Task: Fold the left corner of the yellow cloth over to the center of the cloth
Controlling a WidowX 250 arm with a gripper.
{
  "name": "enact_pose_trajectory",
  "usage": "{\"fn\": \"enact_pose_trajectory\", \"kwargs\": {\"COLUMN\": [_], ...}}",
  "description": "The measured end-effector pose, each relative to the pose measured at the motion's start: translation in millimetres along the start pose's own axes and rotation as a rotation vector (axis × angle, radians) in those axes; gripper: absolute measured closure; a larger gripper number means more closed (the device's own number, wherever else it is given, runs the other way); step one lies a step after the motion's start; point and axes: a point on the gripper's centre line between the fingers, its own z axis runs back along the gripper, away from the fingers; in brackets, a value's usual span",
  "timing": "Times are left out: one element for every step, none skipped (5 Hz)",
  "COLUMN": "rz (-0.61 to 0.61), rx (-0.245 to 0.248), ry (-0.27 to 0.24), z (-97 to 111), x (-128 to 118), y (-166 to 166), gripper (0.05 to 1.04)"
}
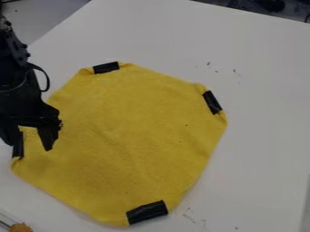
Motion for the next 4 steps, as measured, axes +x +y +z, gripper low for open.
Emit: {"fn": "enact_pose_trajectory", "kwargs": {"rz": [0.038, 0.052, 0.056, 0.046], "rx": [0.029, 0.041, 0.041, 0.037], "ry": [-0.011, 0.008, 0.016, 0.033], "z": [-1, -9, -19, -28], "x": [-3, -4, -1, 0], "y": [18, 28, 34, 38], "gripper": [0.084, 0.084, 0.086, 0.14]}}
